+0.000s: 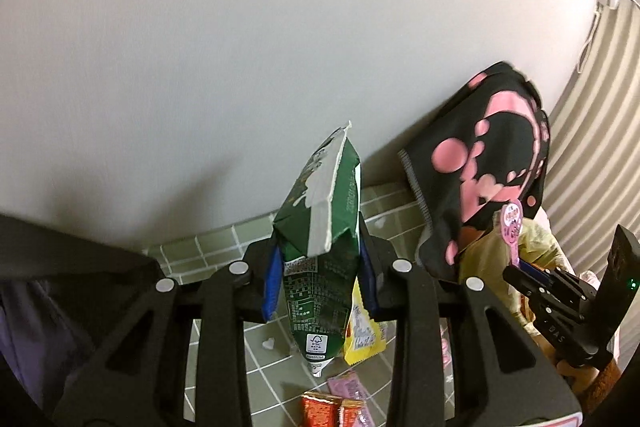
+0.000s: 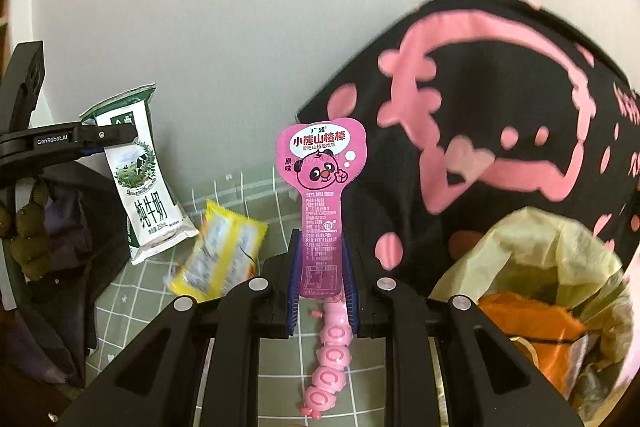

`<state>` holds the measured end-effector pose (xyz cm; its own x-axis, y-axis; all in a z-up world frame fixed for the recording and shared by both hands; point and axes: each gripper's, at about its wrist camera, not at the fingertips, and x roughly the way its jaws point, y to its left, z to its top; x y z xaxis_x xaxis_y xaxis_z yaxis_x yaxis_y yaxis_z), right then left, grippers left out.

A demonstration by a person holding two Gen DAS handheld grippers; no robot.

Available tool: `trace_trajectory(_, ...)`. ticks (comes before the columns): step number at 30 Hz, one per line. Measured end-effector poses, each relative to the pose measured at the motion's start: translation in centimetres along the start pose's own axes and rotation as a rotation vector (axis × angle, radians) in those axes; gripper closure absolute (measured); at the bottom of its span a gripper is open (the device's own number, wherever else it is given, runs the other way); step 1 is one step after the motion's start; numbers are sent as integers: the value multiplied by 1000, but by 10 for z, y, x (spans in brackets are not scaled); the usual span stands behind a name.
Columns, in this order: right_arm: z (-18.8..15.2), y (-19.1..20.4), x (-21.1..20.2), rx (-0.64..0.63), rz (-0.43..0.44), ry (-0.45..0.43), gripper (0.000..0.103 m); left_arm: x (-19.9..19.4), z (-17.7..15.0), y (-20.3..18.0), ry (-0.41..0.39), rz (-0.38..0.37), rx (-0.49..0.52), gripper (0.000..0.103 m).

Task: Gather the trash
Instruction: 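Lift the milk carton with the left tool while the right tool lifts the pink lollipop, then drop the milk carton into the yellow bag with the left tool while the right tool releases the lollipop there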

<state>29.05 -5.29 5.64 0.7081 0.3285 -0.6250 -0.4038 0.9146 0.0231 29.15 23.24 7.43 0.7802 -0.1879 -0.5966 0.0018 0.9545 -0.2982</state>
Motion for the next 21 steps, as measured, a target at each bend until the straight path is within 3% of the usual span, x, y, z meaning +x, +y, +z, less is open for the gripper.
trace_trajectory(5, 17, -1, -27, -22, -18, -77, 84, -26, 18, -31, -63, -31, 56, 73)
trace_trajectory(12, 25, -29, -77, 1, -92, -162, 84, -49, 34, -92, -129, -150, 148, 73)
trace_trajectory(21, 5, -88, -125, 73, -259, -186, 84, -32, 33, -172, -102, -320, 243, 73)
